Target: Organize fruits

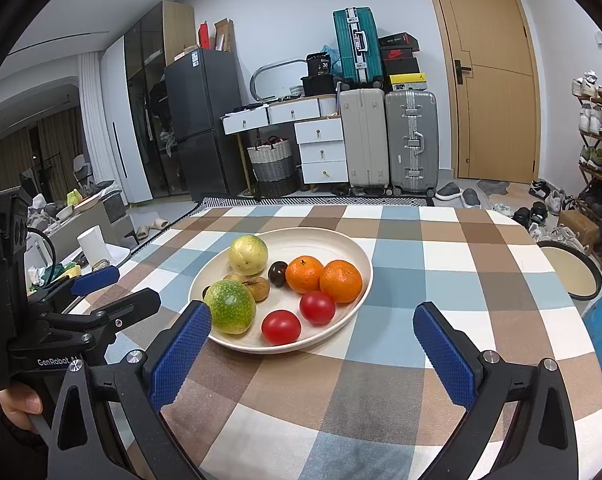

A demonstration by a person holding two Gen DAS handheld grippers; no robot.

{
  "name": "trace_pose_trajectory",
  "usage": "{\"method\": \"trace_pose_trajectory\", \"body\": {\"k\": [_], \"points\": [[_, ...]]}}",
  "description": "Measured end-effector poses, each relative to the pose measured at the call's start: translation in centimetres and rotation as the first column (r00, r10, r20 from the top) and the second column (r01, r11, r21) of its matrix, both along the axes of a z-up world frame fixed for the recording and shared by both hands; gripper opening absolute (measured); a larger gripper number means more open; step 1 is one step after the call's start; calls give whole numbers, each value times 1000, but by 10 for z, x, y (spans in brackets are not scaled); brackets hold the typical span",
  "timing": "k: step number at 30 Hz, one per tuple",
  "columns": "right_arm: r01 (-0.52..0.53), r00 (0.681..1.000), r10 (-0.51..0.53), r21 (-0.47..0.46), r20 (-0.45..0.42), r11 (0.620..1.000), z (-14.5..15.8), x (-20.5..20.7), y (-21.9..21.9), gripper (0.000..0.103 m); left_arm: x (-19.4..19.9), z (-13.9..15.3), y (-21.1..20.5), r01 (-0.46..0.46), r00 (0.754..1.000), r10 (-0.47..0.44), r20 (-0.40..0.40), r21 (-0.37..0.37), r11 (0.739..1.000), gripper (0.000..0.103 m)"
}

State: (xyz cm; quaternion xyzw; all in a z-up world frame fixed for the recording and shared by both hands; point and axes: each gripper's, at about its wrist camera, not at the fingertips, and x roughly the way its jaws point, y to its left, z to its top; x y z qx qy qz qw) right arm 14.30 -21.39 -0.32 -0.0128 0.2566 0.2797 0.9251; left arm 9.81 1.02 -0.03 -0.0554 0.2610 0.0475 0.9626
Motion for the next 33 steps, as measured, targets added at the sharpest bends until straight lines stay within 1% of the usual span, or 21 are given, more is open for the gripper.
{"method": "trace_pose_trajectory", "body": {"k": [7,21,33], "points": [[-5,1000,5,-6,2,1000,0,-1,1,103,2,0,3,-6,1000,6,-3,-15,1000,102],[-5,1000,5,-7,2,1000,0,-1,1,103,4,-1,2,1,1000,-1,-4,-16,1000,102],[-15,1000,15,-25,22,1000,-1,-2,1,103,4,-2,1,3,1000,-3,-1,-11,1000,102]]}}
